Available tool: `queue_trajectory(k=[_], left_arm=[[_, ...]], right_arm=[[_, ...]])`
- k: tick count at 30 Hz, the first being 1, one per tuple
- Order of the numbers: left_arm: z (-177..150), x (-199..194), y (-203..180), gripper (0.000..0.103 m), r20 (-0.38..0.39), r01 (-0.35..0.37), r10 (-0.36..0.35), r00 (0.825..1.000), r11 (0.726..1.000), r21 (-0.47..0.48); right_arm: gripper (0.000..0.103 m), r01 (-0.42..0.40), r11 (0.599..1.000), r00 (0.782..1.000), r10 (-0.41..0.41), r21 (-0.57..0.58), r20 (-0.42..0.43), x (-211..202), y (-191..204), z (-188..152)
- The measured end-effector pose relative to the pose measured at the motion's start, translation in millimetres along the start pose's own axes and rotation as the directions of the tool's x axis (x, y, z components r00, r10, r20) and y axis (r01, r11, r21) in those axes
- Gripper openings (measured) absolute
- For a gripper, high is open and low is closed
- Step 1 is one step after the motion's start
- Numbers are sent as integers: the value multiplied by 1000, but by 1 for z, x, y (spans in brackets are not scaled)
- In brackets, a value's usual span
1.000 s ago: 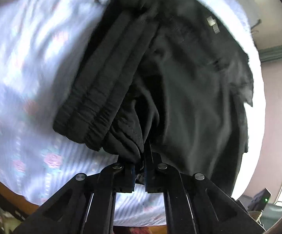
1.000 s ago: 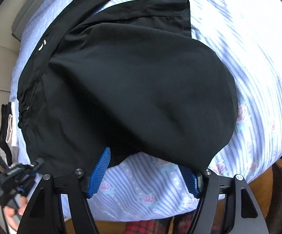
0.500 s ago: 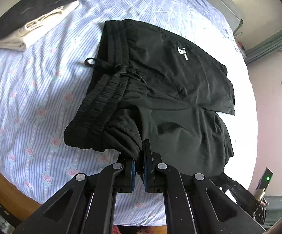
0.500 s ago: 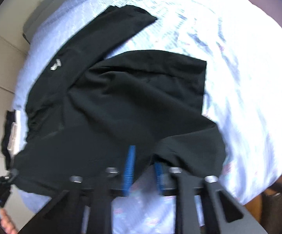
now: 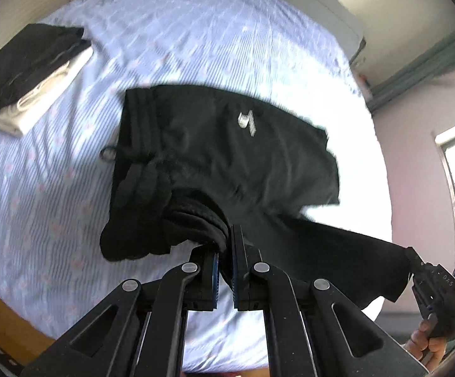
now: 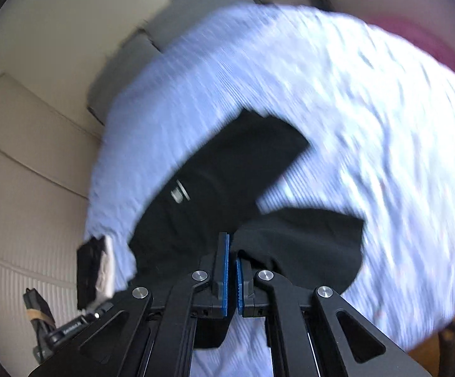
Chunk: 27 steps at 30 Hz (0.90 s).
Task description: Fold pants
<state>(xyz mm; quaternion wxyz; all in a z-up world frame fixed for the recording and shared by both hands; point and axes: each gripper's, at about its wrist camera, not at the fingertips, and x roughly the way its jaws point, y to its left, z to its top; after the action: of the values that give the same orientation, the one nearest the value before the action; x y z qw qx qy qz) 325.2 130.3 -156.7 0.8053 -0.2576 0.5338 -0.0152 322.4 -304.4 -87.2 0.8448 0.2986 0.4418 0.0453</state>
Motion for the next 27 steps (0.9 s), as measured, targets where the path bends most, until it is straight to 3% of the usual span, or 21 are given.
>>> queue_trajectory(k=[6,11,18,25,27], left_arm=[[72,2,-14,8,135,2,0,991,1000,-16],[134,37,-11,8,157,-67,68,985,998,-11],[191,132,19,8,61,-179,179,982,984,-15],[225,187,40,8,-25,-220,219,975,975,-42],[232,201,43,13,-59,-238,235,970,970,-43]], right_arm=[[5,-35,998,994,40,-57,103,39,36,71],[5,3,996,997,5,-90,83,113,51,122],[5,90,990,994,-96,-107,-53,236,38,147],[5,143,977,983,-158,-157,-89,295,46,159],[5,154,971,980,-174,-180,-98,314,49,166]])
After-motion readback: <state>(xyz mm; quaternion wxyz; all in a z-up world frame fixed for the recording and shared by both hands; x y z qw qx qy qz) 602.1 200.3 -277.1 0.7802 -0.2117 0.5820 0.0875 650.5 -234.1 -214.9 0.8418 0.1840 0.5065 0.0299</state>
